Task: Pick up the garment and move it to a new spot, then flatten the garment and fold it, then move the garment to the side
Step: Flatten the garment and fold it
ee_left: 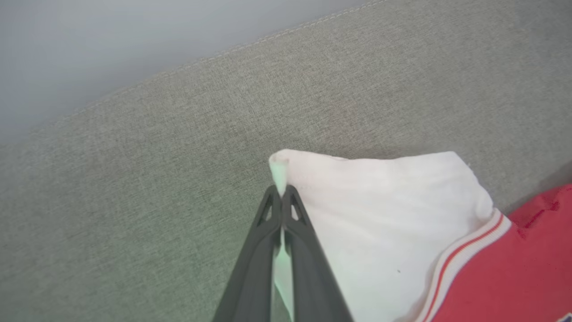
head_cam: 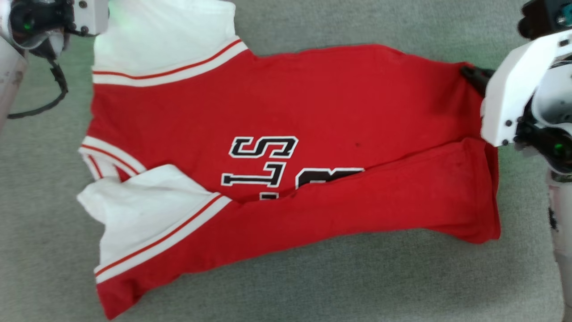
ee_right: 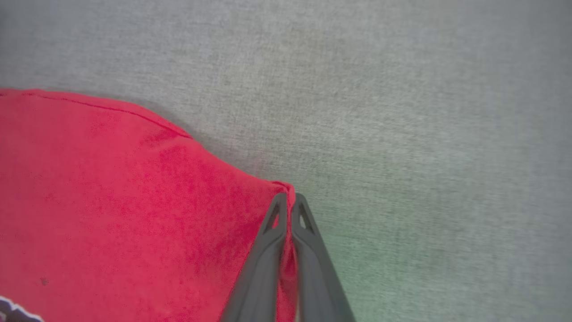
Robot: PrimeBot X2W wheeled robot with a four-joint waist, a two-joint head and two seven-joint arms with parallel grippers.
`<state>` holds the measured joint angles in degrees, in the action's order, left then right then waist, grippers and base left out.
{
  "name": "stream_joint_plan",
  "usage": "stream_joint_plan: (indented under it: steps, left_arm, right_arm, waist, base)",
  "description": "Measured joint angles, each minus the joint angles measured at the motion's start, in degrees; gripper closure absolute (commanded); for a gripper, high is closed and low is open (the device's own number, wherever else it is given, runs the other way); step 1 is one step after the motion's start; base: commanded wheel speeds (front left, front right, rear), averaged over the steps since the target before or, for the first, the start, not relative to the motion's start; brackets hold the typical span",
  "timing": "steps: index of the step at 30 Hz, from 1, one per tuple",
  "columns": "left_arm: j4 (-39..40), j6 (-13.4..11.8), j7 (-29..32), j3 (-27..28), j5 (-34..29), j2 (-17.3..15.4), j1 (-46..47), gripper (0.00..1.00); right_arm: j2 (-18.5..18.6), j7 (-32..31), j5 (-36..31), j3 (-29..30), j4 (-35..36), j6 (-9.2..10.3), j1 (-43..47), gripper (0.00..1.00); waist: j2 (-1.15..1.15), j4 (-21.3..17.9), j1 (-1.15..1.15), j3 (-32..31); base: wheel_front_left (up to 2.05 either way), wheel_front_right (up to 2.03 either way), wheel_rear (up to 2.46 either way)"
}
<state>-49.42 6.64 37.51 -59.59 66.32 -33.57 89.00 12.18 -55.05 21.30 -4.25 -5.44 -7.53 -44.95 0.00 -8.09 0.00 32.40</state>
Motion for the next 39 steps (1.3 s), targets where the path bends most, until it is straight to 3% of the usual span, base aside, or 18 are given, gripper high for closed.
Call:
stream_joint_plan:
  steps: [9,13,18,23,27,32,39]
  left_arm:
    - [6.41,0.47,1.30,-0.68,0.73,-2.41,-0.46,1.00]
    - [13.30,-1.42,3.34,-0.90,1.89,-5.28,-3.78,1.00]
    - [27.82,-7.75,6.64,-1.60,3.70,-11.74,-10.13,1.00]
    - [47.38,-16.89,7.84,-2.80,5.57,-19.87,-19.11,1.00]
    - [57.95,-22.90,6.92,-4.34,7.04,-23.51,-26.12,1.00]
    - [58.81,-24.51,3.97,-6.36,8.82,-22.90,-32.49,1.00]
    - [50.58,-21.48,1.18,-6.73,11.56,-18.19,-35.59,1.00]
  right_arm:
    - [5.13,-0.43,-0.23,0.56,4.67,-0.01,4.77,1.00]
    - [7.94,-1.41,2.12,0.26,7.32,0.00,8.83,1.00]
    - [10.93,-2.44,4.13,0.31,10.02,0.00,14.66,1.00]
    - [12.51,-3.47,6.04,1.52,11.54,0.00,20.70,1.00]
    - [12.98,-4.56,6.66,2.07,11.49,0.00,24.82,1.00]
    - [12.05,-5.30,7.37,1.67,9.70,0.00,26.58,1.00]
    - [10.77,-5.05,7.47,-0.19,6.01,0.00,25.03,1.00]
  waist:
    - [0.00,2.85,0.00,-4.66]
    - [0.00,4.23,0.00,-7.10]
    - [0.00,6.09,0.00,-9.80]
    - [0.00,7.91,0.00,-11.68]
    - [0.00,9.01,0.00,-12.48]
    - [0.00,9.31,0.00,-12.71]
    - [0.00,9.15,0.00,-13.97]
  base:
    - [0.00,0.00,0.00]
    - [0.00,0.00,0.00]
    - [0.00,0.00,0.00]
    - [0.00,0.00,0.00]
    - [0.00,0.00,0.00]
    - [0.00,0.00,0.00]
    - [0.00,0.00,0.00]
